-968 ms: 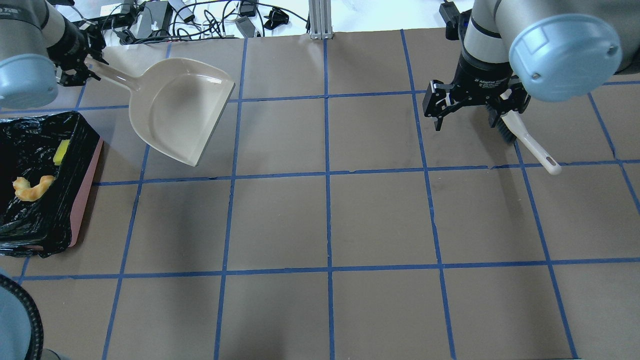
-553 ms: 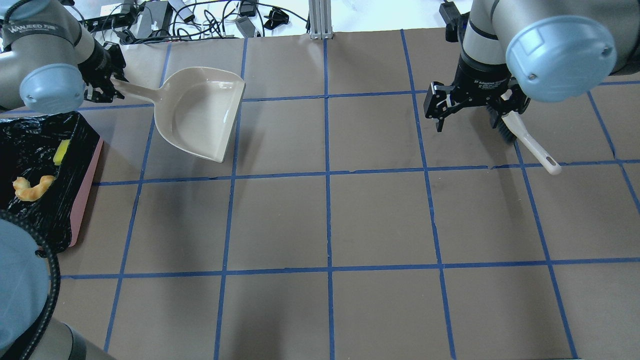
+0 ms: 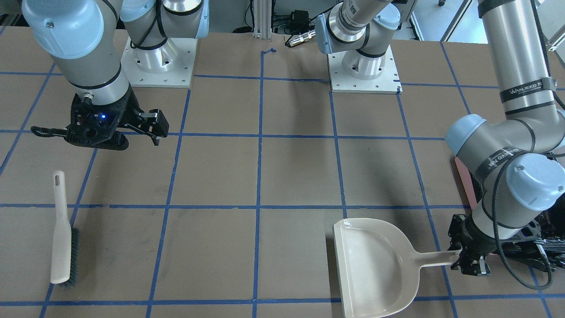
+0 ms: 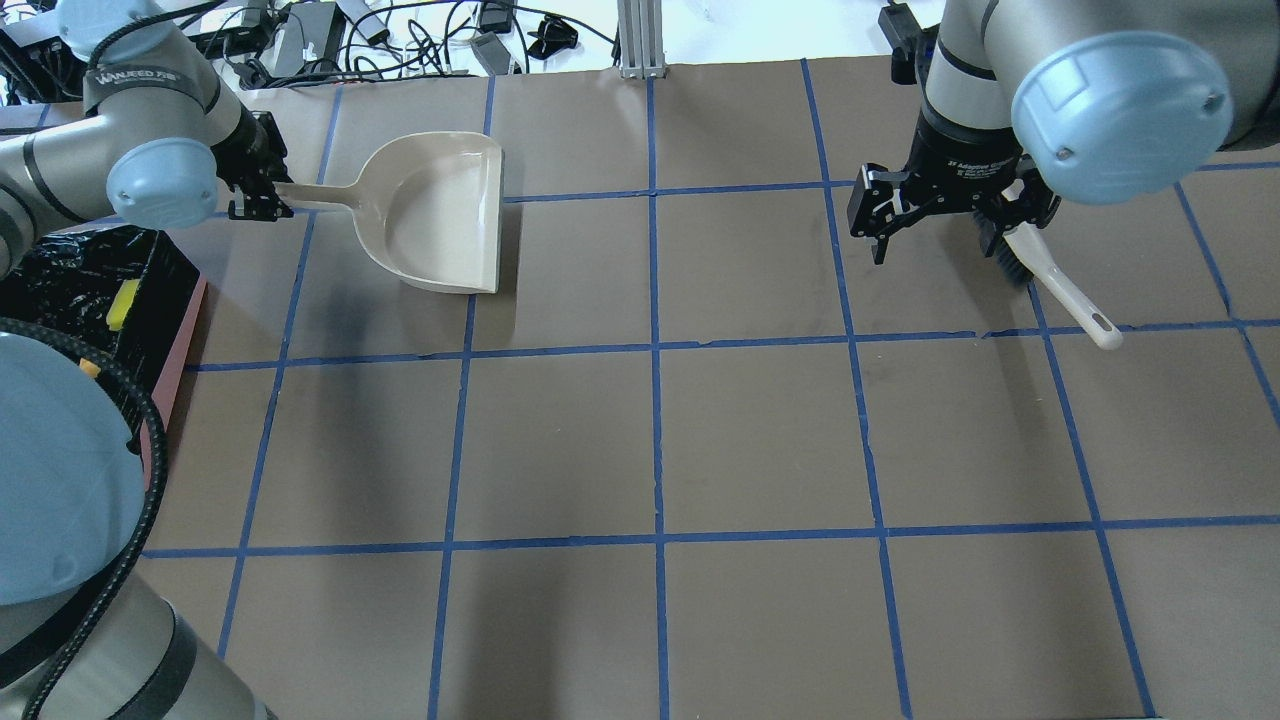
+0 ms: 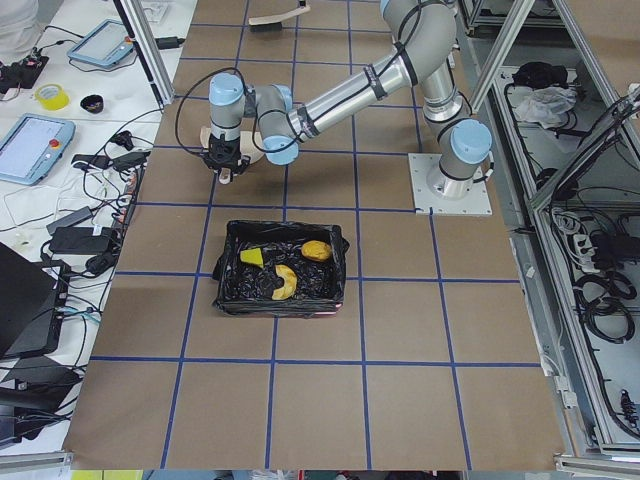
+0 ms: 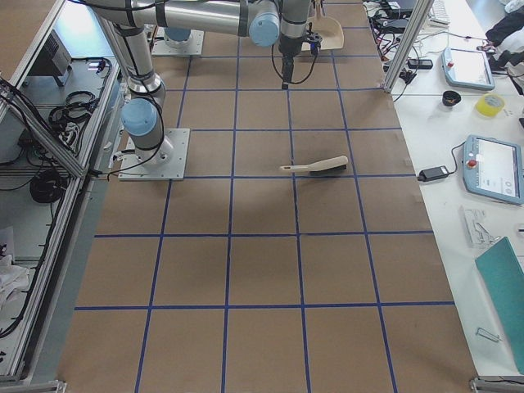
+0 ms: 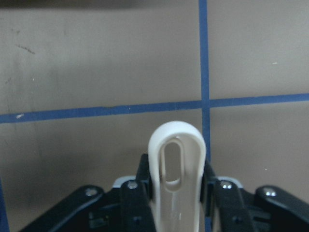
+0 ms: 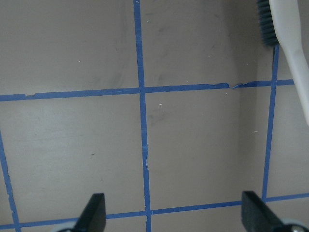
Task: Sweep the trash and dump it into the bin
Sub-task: 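Lower the dustpan back onto the table with the left gripper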
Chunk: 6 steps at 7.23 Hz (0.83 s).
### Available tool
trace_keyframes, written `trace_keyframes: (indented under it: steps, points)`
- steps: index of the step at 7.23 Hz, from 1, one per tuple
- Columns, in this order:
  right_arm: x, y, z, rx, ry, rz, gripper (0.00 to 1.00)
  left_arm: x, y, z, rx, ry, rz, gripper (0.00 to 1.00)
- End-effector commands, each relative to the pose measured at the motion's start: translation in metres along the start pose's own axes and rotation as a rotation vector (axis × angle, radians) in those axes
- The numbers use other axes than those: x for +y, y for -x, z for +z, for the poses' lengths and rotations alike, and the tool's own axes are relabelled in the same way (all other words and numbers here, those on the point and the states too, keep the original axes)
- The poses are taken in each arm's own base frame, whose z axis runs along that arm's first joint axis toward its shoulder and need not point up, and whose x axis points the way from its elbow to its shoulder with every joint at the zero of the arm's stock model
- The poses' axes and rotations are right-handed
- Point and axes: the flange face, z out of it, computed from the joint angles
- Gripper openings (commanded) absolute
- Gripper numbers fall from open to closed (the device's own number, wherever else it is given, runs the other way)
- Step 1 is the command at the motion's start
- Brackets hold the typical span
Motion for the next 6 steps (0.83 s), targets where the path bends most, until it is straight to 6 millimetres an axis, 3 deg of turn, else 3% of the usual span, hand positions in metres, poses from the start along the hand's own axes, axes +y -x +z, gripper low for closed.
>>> trace_keyframes:
  steps: [1, 6]
  points:
    - [-0.0005, 0.0002, 0.0008, -0.001, 0.001, 0.000, 1.00, 0.0141, -0.0004, 0.0197, -0.031, 0.010, -0.010, 0.00]
    - [-0.0048, 0.0016, -0.0012, -0.016, -0.030, 0.001, 1.00, 0.0156, 0.0042, 0.0262, -0.070, 0.021, 0.047, 0.00]
